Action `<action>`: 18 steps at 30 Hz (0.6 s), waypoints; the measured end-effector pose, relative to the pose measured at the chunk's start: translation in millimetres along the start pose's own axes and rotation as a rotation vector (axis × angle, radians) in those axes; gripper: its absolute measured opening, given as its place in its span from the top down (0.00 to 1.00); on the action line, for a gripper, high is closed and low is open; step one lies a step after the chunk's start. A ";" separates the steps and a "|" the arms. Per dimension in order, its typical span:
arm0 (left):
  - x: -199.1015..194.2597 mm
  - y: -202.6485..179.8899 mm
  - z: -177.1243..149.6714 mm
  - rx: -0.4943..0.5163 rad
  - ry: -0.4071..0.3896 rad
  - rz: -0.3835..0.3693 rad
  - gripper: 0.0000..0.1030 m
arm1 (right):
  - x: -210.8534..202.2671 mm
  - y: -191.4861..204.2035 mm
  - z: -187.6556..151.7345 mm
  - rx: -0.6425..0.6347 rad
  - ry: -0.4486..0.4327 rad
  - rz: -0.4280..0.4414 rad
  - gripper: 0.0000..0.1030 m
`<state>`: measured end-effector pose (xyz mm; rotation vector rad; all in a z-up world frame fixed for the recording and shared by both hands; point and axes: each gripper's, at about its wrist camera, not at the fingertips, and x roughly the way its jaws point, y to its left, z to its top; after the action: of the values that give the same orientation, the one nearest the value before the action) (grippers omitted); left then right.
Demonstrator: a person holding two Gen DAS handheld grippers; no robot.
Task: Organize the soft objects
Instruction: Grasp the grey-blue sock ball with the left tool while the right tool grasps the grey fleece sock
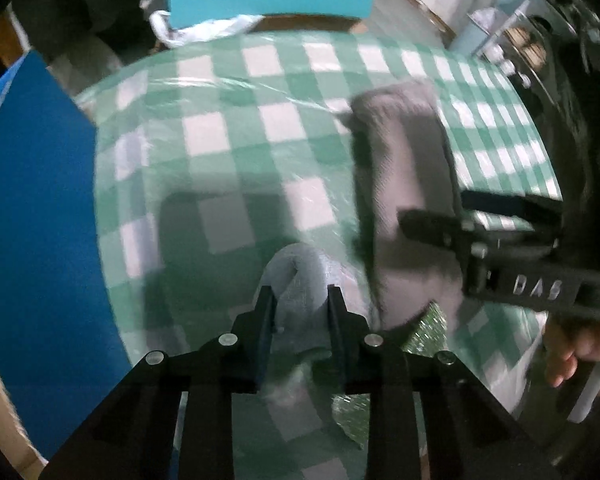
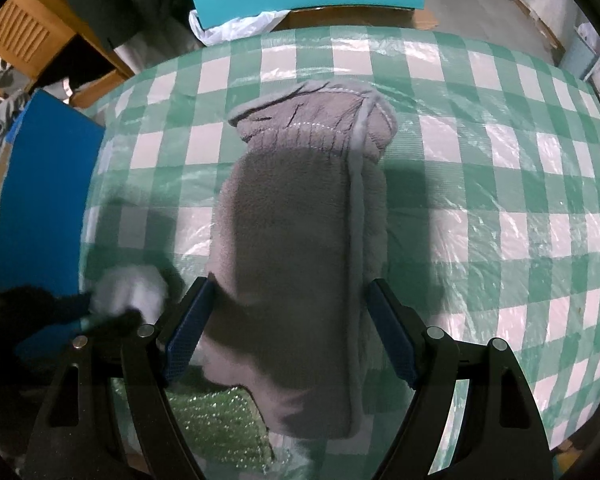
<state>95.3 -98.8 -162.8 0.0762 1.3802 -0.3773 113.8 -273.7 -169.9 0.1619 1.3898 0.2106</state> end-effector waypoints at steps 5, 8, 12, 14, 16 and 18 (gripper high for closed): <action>0.0 15.7 4.3 -0.041 -0.007 0.008 0.75 | 10.6 5.6 -1.0 -0.044 0.007 -0.065 0.23; 0.7 16.1 4.4 -0.043 -0.007 0.006 0.75 | 15.7 4.9 -1.5 -0.051 0.009 -0.081 0.25; 0.0 16.0 4.9 -0.038 -0.009 0.006 0.75 | 19.8 3.2 -2.5 -0.067 0.016 -0.093 0.50; -0.7 16.8 5.3 -0.040 -0.011 0.006 0.75 | 17.1 4.2 -1.3 -0.072 0.010 -0.085 0.66; -2.0 16.6 5.4 -0.042 -0.013 0.006 0.75 | 11.9 2.9 0.4 -0.064 0.001 -0.075 0.75; -4.2 16.6 5.7 -0.041 -0.017 0.004 0.75 | 5.8 0.3 1.0 -0.055 -0.008 -0.057 0.78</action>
<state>105.1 -83.8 -160.3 0.0420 1.3699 -0.3452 115.7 -271.9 -175.1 0.0776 1.3770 0.2003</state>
